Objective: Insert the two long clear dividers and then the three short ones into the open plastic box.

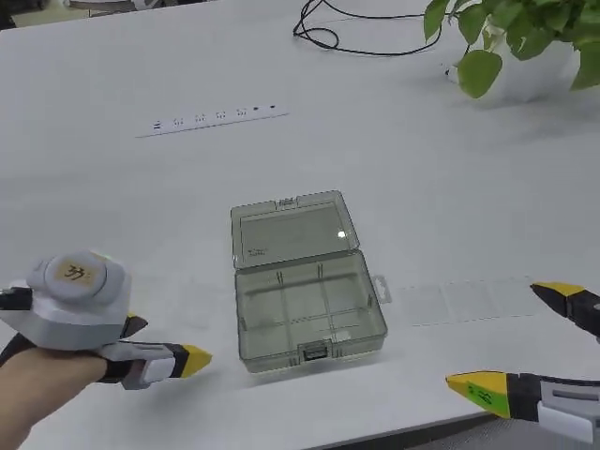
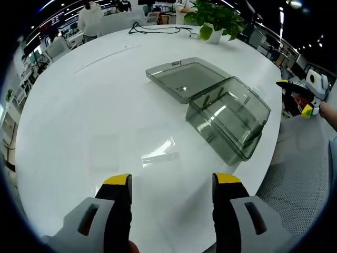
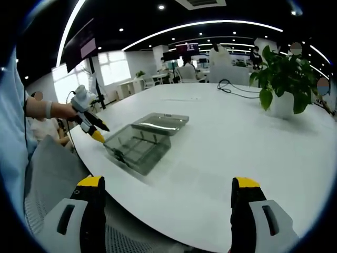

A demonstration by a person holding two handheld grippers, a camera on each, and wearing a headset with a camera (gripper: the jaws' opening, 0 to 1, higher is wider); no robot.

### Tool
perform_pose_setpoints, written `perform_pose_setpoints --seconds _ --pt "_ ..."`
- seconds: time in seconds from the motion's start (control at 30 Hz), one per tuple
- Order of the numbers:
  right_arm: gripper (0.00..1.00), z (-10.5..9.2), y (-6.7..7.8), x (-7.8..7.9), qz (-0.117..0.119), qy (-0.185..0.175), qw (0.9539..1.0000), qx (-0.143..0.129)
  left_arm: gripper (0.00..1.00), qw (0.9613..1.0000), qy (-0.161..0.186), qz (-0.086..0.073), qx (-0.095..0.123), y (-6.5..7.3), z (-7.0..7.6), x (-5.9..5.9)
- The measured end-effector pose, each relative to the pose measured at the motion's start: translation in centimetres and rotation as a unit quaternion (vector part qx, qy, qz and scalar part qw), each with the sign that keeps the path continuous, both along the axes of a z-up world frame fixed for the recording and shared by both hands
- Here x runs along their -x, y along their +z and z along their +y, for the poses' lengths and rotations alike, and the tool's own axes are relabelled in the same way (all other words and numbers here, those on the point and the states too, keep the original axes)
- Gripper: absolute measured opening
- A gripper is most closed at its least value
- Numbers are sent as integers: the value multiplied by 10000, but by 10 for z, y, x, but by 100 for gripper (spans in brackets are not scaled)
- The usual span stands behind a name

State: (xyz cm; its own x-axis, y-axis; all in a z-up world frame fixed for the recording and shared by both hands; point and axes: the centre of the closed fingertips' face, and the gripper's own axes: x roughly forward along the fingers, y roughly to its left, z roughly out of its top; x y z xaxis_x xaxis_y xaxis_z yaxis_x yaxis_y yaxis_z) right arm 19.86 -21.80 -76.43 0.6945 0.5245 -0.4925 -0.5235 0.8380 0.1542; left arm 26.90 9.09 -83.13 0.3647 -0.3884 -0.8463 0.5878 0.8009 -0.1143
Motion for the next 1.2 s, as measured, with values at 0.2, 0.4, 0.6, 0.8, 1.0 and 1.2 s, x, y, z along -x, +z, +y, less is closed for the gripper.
perform_pose_setpoints --seconds 0.2,0.4,0.6,0.8,1.0,1.2 --pt "100 -1 -1 -1 13 -8 10000 -3 49 9998 131 136 -93 -6 2 -4" --pt "100 -2 -1 -2 13 -22 10000 -14 45 9994 228 222 -131 -8 2 -4" --pt "100 -4 -3 -2 20 -48 10000 -27 42 9984 447 250 -224 -12 5 -7" --pt "100 -4 -4 -2 17 -57 10000 -34 38 9980 497 195 -336 -13 5 -9" --pt "100 -6 -3 -4 -5 -77 10000 -32 37 9975 429 121 -551 -14 5 -7" --pt "100 -4 -3 -4 -21 -58 10000 -49 35 9966 397 10 -716 -14 5 -6"
